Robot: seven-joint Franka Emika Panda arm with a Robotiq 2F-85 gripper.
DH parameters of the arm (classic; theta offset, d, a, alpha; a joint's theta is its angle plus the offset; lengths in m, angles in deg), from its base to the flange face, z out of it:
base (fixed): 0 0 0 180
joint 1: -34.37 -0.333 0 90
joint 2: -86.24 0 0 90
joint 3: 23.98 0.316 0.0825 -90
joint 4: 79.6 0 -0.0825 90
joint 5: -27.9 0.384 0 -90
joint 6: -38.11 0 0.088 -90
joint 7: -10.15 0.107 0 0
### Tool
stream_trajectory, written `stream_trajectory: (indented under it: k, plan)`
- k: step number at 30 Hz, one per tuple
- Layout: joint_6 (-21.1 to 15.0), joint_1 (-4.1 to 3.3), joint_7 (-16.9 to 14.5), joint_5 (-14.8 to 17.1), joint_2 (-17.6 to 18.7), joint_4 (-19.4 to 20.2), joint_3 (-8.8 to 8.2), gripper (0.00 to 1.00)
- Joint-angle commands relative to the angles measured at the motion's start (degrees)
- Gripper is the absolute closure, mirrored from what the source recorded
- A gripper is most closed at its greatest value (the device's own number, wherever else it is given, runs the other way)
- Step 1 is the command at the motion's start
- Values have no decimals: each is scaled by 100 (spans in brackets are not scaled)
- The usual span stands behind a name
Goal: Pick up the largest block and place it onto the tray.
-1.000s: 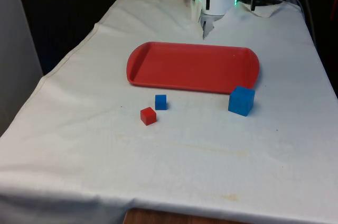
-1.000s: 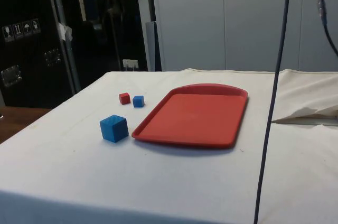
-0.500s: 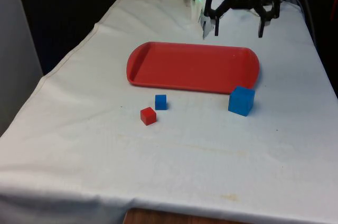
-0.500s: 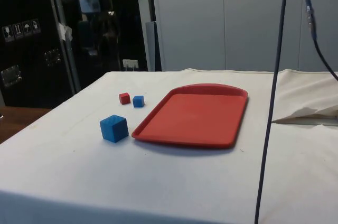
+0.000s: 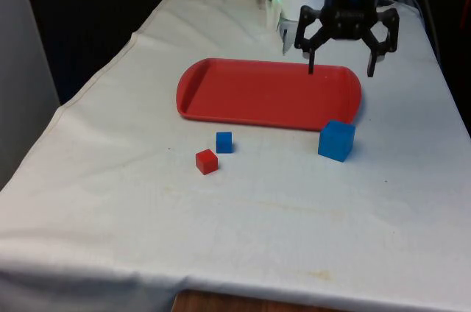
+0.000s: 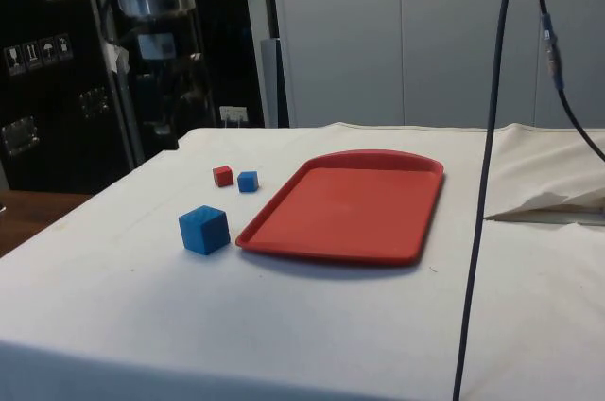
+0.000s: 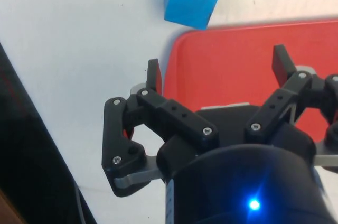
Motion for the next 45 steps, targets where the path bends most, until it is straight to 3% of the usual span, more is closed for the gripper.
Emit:
stream_trajectory:
  k: [1, 11, 12, 13, 20, 21, 23, 28, 29, 30, 32, 45]
  plan:
    - [-97, -6, 23, 23, 23, 29, 6, 0]
    - [-441, -74, 327, -6, 183, 160, 97, 0]
    - [-309, -34, 264, 0, 166, 109, 109, 0]
    - [-487, -80, 355, -11, 195, 183, 109, 0]
    - [-871, -120, 596, -34, 264, 424, 172, 0]
    - [-768, -80, 533, -17, 252, 384, 195, 0]
    - [-985, -126, 659, -29, 292, 487, 189, 0]
    - [-1261, -132, 842, -29, 378, 630, 229, 0]
    - [-1180, -97, 796, -17, 361, 607, 252, 0]
    - [-1295, -132, 877, -23, 413, 636, 235, 0]
    - [-1369, -132, 945, -11, 464, 642, 252, 0]
    - [-1816, -80, 1238, 92, 819, 642, 418, 0]
